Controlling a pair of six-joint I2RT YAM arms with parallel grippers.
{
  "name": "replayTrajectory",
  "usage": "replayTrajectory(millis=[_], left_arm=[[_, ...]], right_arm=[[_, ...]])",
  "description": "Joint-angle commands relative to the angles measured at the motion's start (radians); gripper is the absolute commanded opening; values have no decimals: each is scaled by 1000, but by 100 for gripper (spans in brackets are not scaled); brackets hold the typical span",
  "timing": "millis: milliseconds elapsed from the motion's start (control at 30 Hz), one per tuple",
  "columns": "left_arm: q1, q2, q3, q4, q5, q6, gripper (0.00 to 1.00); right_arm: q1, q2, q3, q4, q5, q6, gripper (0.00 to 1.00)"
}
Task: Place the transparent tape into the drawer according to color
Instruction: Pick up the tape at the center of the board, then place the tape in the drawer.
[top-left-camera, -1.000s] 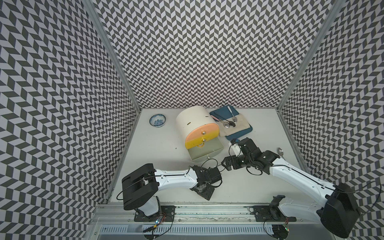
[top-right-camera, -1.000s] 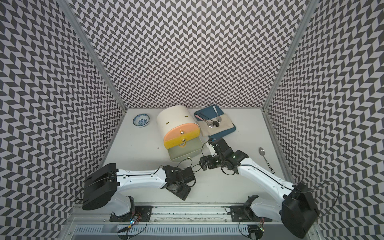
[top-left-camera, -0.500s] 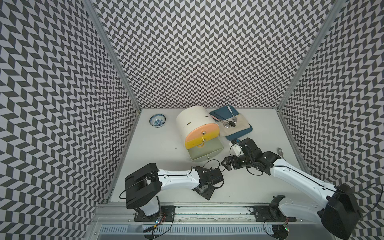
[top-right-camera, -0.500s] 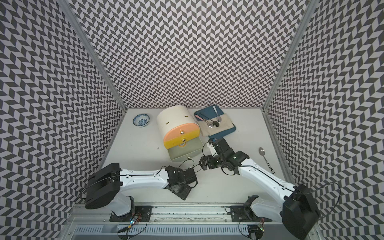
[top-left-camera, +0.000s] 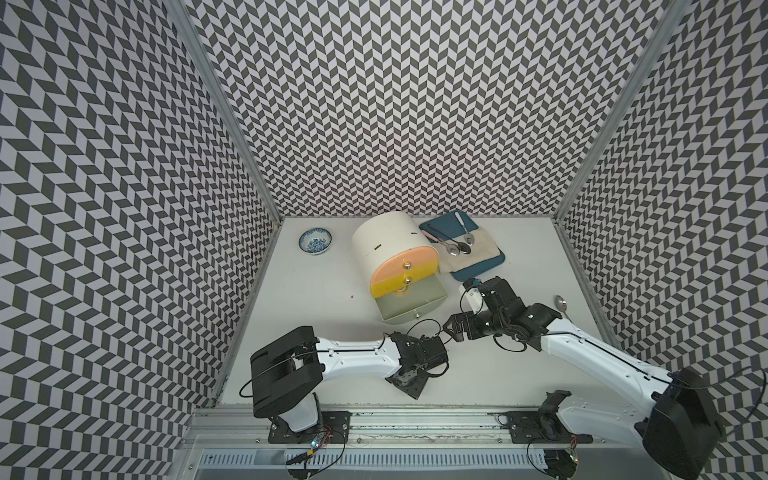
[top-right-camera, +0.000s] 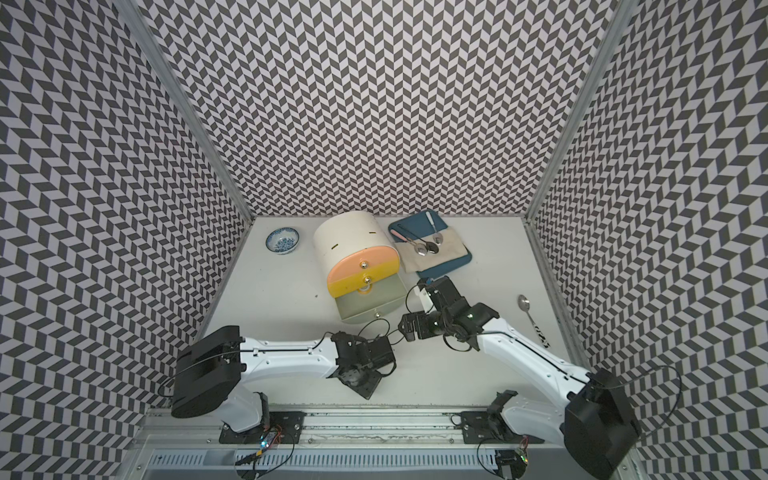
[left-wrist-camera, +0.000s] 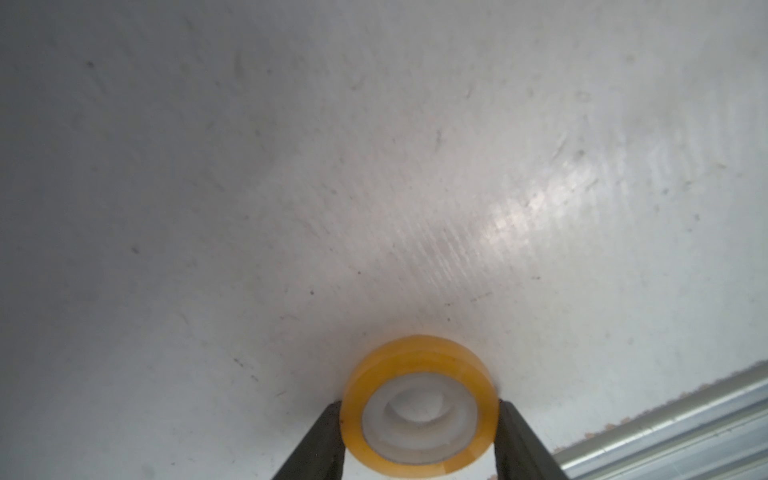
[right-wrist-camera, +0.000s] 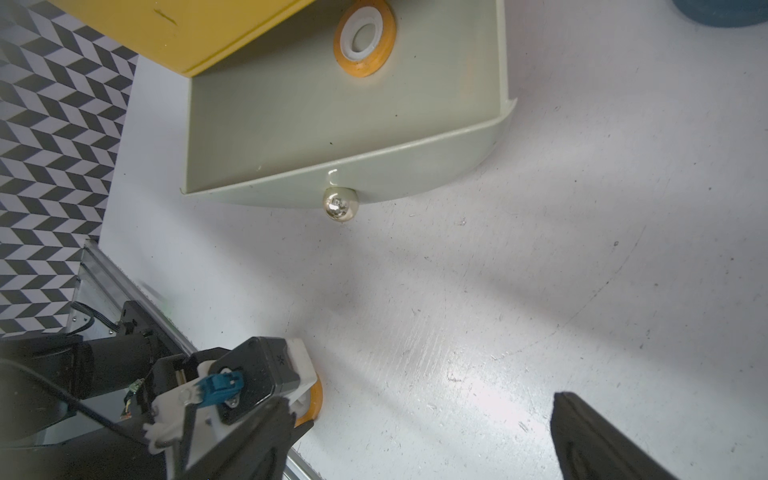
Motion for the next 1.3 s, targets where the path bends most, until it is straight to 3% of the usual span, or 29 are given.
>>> replayTrajectory(millis=[0,533,933,1267], left_arm=[[-2,-32,41,-41,-47,-16,40],[84,-119,242,-161,-195,24,38],[231,-102,452,-156,-336,125,38],[286,-87,414,-61,-479,156,39]], right_arm=[[-8,-25,-13,49,-11,7,100],[-40,-41,-18,55,-22,5,100],[-58,-46,-7,55,-26,6,100],[-72,-59,-13,54,-25,7,100]])
